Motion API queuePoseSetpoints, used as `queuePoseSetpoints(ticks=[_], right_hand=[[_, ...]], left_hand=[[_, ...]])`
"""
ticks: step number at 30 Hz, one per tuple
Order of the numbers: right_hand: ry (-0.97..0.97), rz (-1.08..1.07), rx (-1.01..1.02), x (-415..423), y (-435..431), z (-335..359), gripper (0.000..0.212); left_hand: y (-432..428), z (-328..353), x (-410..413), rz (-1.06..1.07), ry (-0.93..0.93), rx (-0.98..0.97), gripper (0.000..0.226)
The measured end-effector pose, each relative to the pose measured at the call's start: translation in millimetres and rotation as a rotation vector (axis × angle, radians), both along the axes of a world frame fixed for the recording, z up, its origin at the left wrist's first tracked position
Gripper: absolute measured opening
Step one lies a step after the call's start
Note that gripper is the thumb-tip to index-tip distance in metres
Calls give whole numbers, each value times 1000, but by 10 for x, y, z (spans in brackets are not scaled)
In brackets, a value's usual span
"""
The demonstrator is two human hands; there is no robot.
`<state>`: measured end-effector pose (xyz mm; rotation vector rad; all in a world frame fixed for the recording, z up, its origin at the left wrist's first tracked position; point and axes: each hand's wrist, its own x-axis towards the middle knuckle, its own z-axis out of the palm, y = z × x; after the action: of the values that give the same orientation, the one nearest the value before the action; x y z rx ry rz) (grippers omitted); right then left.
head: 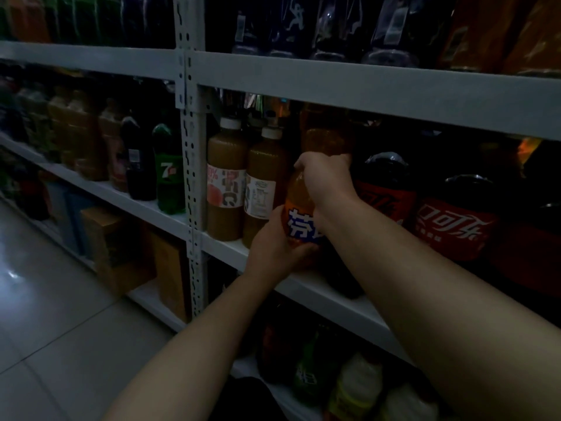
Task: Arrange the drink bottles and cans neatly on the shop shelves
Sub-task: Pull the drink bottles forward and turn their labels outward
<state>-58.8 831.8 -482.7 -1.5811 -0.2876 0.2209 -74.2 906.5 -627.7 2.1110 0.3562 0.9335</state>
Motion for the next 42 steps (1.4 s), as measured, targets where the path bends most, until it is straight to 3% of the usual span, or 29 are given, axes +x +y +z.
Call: queuePoseSetpoints(ticks=[4, 7, 11, 17, 21, 24, 27, 30, 35, 39, 42], right_hand=[[-4, 14, 26, -36, -34, -64, 90], [-20, 37, 52, -66, -34, -99, 94], [-10, 77, 98, -99, -49, -127, 100], [-18, 117, 147, -83, -157, -138, 79], [-242, 103, 12, -98, -112, -142, 68], [-533, -33, -2, -214, 4, -224, 43], [-849, -102, 44, -277, 147, -179, 21], [-987, -20, -323, -95, 458, 9, 32], [-1052, 24, -987, 151, 880, 274, 43], [-994, 98, -1186, 196, 955, 424, 46], [-1027, 176, -1283, 216, 959, 520, 51]], left_hand=[[-109, -117, 1, 292, 224, 346, 100], [-212, -166, 43, 295, 259, 211, 115], [-147, -150, 112, 178, 189, 113, 111], [-6, -149, 100, -2, 117, 15, 103], [9, -153, 43, -58, 117, -2, 94], [33, -209, -48, 65, 104, 103, 59], [181, -259, -182, 305, -35, 99, 26], [353, -253, -220, 440, -78, 14, 30], [352, -239, -67, 392, -30, -62, 50], [261, -294, 22, 410, 3, -126, 78], [234, -300, 29, 452, -7, -118, 79]])
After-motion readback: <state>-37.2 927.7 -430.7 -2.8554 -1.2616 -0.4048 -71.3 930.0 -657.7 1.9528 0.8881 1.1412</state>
